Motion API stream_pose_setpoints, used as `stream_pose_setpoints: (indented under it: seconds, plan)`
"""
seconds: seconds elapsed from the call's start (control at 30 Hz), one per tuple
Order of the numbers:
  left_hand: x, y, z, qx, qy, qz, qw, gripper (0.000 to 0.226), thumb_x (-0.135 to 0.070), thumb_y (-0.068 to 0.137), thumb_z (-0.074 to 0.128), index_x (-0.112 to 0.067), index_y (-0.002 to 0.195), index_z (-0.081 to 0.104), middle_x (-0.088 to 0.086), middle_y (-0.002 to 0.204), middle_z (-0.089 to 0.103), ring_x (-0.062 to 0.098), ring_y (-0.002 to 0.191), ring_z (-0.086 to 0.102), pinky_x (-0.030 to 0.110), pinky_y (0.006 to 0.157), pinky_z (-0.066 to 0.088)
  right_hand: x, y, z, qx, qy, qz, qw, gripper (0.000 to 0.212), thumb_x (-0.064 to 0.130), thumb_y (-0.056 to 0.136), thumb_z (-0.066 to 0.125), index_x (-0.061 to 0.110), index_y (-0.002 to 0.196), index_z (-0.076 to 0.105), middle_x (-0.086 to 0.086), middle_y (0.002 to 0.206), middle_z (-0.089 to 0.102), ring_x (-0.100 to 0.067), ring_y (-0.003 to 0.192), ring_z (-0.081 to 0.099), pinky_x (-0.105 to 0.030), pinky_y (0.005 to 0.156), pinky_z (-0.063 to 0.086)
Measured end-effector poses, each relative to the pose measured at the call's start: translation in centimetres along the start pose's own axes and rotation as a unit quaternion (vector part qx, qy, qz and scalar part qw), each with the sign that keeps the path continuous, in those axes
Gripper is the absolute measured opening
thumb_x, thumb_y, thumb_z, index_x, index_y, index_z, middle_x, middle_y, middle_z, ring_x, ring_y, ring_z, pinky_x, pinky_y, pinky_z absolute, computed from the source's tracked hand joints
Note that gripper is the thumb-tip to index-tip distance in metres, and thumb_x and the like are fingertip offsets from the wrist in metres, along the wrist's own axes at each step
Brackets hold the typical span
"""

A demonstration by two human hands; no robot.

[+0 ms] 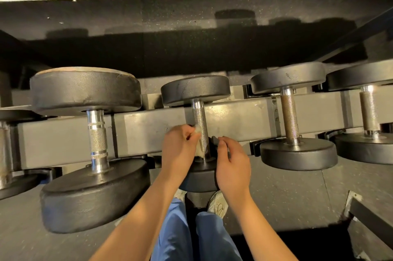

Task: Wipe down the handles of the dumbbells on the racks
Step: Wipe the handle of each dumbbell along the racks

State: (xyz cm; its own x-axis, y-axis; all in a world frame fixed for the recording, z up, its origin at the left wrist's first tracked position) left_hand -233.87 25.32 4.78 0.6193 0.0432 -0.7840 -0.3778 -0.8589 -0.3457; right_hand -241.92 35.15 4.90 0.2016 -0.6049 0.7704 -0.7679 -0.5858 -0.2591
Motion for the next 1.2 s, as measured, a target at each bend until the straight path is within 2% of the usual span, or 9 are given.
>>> stream_pose_setpoints:
  seconds: [0.1,0.2,0.43,0.5,0.67,0.8,0.9,1.0,1.2]
  plan:
    - [-0.8,1.2,-0.4,-0.062,-0.059,0.001,0.996,0.023,-0.021,0.093,0.059,-0.019,0.07,0.059,-0.003,0.066,0.059,-0.001,0.062,0.053,0.008,0.059,0.039,0.0,0.1,-0.1,0.001,0.004,0.006,1.0,0.033,0.029,0.095,0.042,0.014,0.111,0.067,0.005,0.105,0.066,-0.005,0.095,0.055,-0.024,0.087,0.043]
    - [-0.9,1.7,0.3,-0.068,-0.063,-0.019,0.995,0.022,-0.021,0.093,0.06,-0.009,0.075,0.06,0.004,0.067,0.059,0.004,0.057,0.047,0.012,0.056,0.037,0.2,0.1,0.0,-0.001,0.006,0.004,1.0,0.041,0.036,0.091,0.037,0.015,0.109,0.067,0.013,0.099,0.061,-0.004,0.094,0.056,-0.024,0.086,0.044]
    - [0.8,-0.2,0.3,0.004,0.028,0.011,1.0,0.016,-0.022,0.091,0.064,-0.01,0.08,0.066,0.003,0.073,0.065,0.012,0.066,0.059,0.016,0.056,0.042,0.6,-0.2,-0.1,0.025,-0.011,0.004,1.0,0.043,0.037,0.091,0.037,0.016,0.115,0.065,0.005,0.116,0.065,-0.012,0.11,0.056,-0.035,0.097,0.045]
    - [0.9,-0.3,0.1,0.02,0.041,0.011,0.999,0.018,-0.021,0.09,0.065,-0.008,0.077,0.066,0.004,0.072,0.066,0.015,0.067,0.062,0.024,0.062,0.048,0.7,-0.1,-0.2,0.042,-0.017,0.001,0.999,0.041,0.035,0.093,0.039,0.015,0.119,0.063,0.002,0.123,0.062,-0.014,0.116,0.054,-0.037,0.101,0.043]
    - [1.8,-0.6,-1.5,0.095,0.138,-0.007,0.986,0.028,-0.032,0.093,0.058,-0.012,0.074,0.065,0.004,0.066,0.062,0.019,0.063,0.059,0.032,0.06,0.046,1.3,0.3,-0.4,0.069,-0.055,-0.068,0.994,0.029,0.018,0.098,0.049,0.012,0.123,0.06,0.0,0.13,0.058,-0.01,0.122,0.048,-0.029,0.104,0.038]
    - [1.8,-1.8,-5.1,0.029,0.156,-0.019,0.987,0.02,-0.03,0.094,0.056,-0.014,0.085,0.064,0.001,0.082,0.064,0.017,0.076,0.06,0.036,0.07,0.05,3.4,-0.3,1.0,0.077,-0.101,-0.175,0.976,0.031,0.023,0.094,0.048,0.01,0.118,0.064,-0.002,0.123,0.062,-0.008,0.116,0.05,-0.016,0.097,0.033]
    - [1.6,-3.3,-8.5,-0.028,0.111,0.007,0.993,0.014,-0.027,0.092,0.059,-0.017,0.083,0.064,-0.003,0.078,0.063,0.012,0.073,0.059,0.032,0.069,0.049,5.4,-0.5,2.9,0.119,-0.132,-0.222,0.959,0.038,0.029,0.094,0.042,0.009,0.117,0.065,-0.004,0.122,0.064,-0.01,0.114,0.05,-0.01,0.096,0.027]
    - [1.6,-4.4,-12.3,-0.095,0.073,0.0,0.993,0.011,-0.025,0.091,0.06,-0.017,0.089,0.067,-0.005,0.08,0.065,0.006,0.075,0.06,0.02,0.068,0.046,7.3,-0.9,5.0,0.224,-0.149,-0.204,0.941,0.035,0.026,0.099,0.043,0.013,0.128,0.059,-0.001,0.132,0.058,-0.012,0.121,0.048,-0.007,0.096,0.021]
    - [6.0,-1.2,-18.1,-0.235,0.118,-0.033,0.964,0.008,-0.013,0.089,0.063,-0.01,0.087,0.069,0.008,0.08,0.066,0.024,0.075,0.061,0.033,0.068,0.045,10.3,-3.3,9.3,0.307,-0.097,-0.137,0.937,0.042,0.03,0.101,0.041,0.018,0.142,0.043,0.003,0.149,0.038,-0.011,0.136,0.033,-0.016,0.107,0.018]
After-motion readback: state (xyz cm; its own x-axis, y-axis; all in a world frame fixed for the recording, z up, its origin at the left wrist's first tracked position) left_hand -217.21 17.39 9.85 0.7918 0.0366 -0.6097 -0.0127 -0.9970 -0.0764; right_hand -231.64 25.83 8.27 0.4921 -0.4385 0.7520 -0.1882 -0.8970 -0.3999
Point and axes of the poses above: each hand's wrist, its own y-axis towards the middle knuckle, its own z-axis out of the palm, x = y × z, the point moved 1 cm from there along y, towards the middle knuckle
